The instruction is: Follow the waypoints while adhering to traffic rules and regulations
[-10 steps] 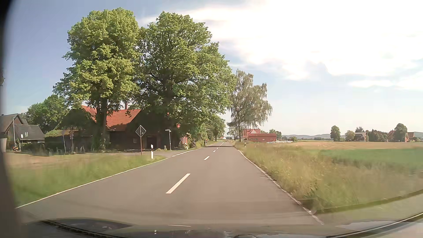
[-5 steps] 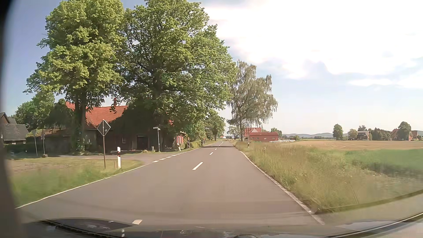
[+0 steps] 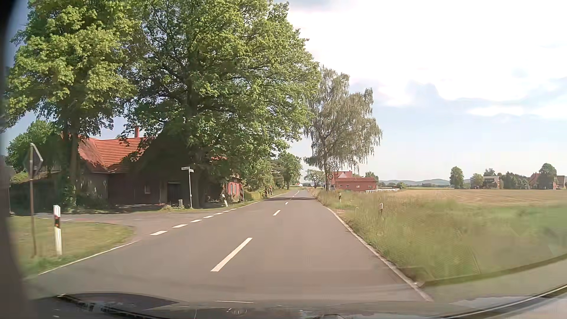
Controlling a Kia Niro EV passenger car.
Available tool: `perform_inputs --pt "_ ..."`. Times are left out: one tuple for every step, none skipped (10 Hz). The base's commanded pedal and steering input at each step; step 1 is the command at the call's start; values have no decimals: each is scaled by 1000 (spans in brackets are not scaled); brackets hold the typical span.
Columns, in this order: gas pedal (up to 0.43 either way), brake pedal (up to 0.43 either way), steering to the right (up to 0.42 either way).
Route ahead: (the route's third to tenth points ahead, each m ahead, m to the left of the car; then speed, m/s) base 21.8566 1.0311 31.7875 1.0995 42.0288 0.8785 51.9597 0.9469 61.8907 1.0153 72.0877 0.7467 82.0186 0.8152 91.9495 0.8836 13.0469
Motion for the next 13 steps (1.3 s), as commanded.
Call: perform_inputs --pt "299 0 0" --pt "299 0 0" --pt "287 0 0" --pt "287 0 0" --pt "287 0 0" --pt "280 0 0" --pt "280 0 0" --pt "268 0 0" --pt "268 0 0" --pt "268 0 0" --pt "268 0 0" --pt "268 0 0" --pt "268 0 0"
